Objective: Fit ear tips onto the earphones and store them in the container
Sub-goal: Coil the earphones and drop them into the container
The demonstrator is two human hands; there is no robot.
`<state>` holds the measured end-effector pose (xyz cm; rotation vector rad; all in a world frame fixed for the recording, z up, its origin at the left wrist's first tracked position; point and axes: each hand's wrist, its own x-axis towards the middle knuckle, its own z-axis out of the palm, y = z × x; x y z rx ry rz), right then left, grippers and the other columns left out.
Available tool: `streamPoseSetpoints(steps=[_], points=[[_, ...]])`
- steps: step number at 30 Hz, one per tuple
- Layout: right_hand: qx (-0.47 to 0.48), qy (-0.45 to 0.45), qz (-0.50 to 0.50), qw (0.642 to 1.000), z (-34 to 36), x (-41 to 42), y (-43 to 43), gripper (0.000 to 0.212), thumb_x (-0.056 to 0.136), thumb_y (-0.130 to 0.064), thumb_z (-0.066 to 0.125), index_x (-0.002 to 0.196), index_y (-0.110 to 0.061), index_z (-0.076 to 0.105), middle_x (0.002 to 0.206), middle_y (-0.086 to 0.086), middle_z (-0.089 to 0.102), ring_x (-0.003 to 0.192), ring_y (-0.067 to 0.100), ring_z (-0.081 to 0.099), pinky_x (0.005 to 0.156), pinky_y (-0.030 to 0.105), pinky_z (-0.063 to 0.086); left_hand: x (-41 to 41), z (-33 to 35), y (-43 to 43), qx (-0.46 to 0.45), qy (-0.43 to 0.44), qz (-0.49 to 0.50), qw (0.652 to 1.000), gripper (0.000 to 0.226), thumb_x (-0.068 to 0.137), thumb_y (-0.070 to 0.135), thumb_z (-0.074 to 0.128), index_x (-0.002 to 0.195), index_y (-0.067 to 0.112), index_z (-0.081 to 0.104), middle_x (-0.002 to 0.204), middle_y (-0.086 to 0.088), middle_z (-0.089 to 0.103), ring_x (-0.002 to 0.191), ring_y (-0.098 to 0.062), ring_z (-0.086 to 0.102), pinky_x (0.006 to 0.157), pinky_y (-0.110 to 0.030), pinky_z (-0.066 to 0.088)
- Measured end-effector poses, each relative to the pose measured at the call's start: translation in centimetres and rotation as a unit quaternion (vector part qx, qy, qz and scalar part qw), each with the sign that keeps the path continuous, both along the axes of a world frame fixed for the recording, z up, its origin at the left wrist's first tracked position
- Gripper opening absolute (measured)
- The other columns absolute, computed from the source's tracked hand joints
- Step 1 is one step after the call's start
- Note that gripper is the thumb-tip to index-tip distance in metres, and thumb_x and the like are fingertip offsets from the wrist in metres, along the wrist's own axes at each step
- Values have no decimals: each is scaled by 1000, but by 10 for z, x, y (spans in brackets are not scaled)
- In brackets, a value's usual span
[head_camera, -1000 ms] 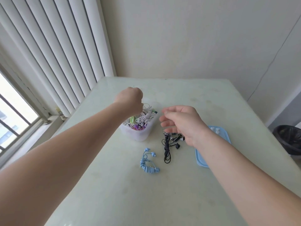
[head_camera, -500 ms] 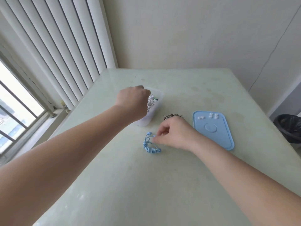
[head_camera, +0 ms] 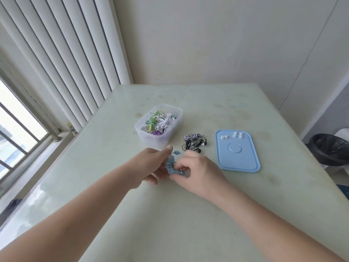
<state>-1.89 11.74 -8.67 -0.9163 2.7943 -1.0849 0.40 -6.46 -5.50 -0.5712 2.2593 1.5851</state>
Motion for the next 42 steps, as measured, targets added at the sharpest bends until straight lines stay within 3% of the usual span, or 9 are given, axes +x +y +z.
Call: streamPoseSetpoints(steps=[5,9,14,17,22,27,32,35,42], points=[[-10,57,-11,998,6,5,25,22,79,-46,80,94,-30,75,92,-11,58,65,4,45,66,30,46,-7,2,21,172,76,-21,982,30,103,34,60,101,6,71,93,-10,73,84,-25,68,75,-34,57],[-74,-57,17,995,18,-1,51,36,70,-56,85,84,-23,77,74,-13,59,61,0,52,63,22,43,-21,6,44,219,135,-18,966,23,106,25,57,101,5,67,93,-11,72,87,-25,64,78,-33,53],[-185,-124,-133,966,30,-48,98,50,90,-45,68,74,2,63,64,19,54,58,13,47,59,35,42,-39,2,68,245,165,-3,955,20,105,16,58,94,4,70,84,-9,70,86,-25,65,77,-31,51],[-86,-83,-230,966,21,-95,113,5,92,-27,69,88,-24,71,71,-10,65,61,7,60,62,24,45,-48,-6,81,281,154,18,947,15,105,13,57,105,7,71,86,-6,68,78,-21,67,72,-33,45],[149,-35,-179,972,9,-141,105,23,97,-33,63,119,-29,69,110,-5,62,97,21,64,80,31,48,-59,-19,97,353,108,48,928,26,106,8,54,129,4,64,86,-4,67,66,-18,60,68,-34,43],[239,3,-155,958,3,-155,97,26,100,-38,59,86,-19,68,98,-1,57,91,26,61,70,32,47,-59,-24,99,367,105,41,924,23,104,11,58,124,7,67,89,-7,67,67,-20,59,70,-34,43],[134,21,-167,977,5,-149,102,13,95,-21,62,86,-22,71,89,-8,60,83,20,60,67,31,46,-59,-35,98,358,135,44,923,16,98,9,67,114,8,68,89,-7,70,65,-17,60,67,-30,47],[-83,-50,-188,977,18,-123,102,9,91,-15,71,87,-21,77,77,-9,71,66,7,63,61,20,49,-58,-37,98,371,148,60,915,31,92,4,70,123,7,65,89,-8,72,67,-17,64,65,-29,49],[-408,-297,-186,843,7,-57,86,9,83,-2,80,92,-4,78,82,17,76,73,25,73,61,29,55,-49,-46,99,367,185,59,910,26,95,2,66,120,8,70,86,-11,70,75,-20,69,74,-31,55]])
